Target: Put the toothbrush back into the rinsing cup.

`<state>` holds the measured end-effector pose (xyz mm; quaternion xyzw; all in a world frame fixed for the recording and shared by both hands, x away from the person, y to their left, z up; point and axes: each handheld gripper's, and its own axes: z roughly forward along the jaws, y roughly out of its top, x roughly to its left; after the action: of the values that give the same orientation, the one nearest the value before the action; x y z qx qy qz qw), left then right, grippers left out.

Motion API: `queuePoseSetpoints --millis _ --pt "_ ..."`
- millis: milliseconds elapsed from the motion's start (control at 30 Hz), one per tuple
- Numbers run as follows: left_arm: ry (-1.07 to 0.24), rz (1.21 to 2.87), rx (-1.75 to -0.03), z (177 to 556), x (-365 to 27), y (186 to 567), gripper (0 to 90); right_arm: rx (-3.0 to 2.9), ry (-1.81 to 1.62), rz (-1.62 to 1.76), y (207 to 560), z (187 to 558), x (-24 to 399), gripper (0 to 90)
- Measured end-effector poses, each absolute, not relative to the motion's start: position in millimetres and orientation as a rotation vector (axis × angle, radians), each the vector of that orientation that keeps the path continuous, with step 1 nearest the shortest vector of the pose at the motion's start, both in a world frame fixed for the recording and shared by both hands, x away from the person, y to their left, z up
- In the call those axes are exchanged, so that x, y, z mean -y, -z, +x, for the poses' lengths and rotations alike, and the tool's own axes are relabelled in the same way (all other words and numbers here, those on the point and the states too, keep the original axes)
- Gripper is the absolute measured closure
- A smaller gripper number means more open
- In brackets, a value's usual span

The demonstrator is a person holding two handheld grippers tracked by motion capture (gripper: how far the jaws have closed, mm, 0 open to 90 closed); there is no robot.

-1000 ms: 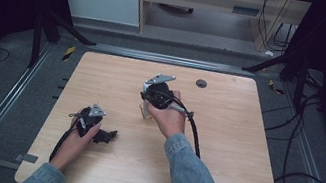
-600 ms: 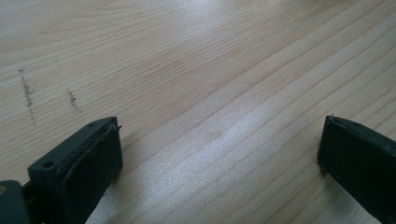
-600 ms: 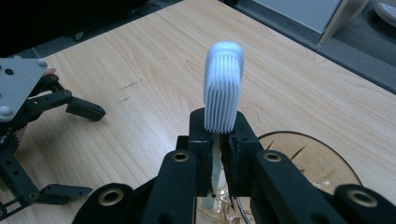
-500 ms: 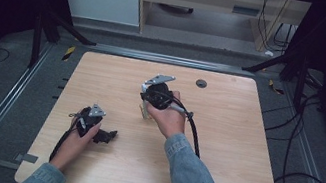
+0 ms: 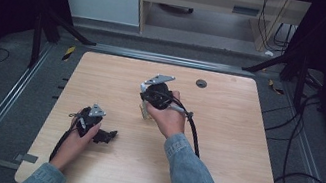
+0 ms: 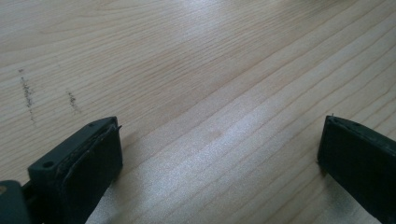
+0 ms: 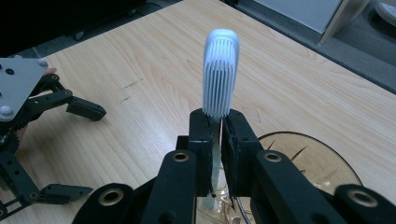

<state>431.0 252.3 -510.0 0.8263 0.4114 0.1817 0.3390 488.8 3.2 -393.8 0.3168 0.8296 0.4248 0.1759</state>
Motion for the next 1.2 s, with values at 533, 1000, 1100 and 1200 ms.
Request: queuePoseSetpoints --millis 533,1000,1100,1200 --pt "-0.473 2.152 -1.071 431.0 -252.2 510.0 0.0 -2.34 -1.204 0.888 390.5 486.1 1.7 75.7" --pt "-0.473 2.151 -1.07 431.0 -252.2 510.1 0.0 -2.324 -1.178 0.925 388.9 481.6 12.9 55.4" --pt "-0.473 2.151 -1.069 431.1 -252.2 510.1 0.0 -2.32 -1.179 0.927 388.0 481.0 15.1 52.9" --pt "-0.472 2.15 -1.07 431.0 -252.2 510.1 0.0 -2.315 -1.174 0.929 386.9 480.2 16.8 50.2"
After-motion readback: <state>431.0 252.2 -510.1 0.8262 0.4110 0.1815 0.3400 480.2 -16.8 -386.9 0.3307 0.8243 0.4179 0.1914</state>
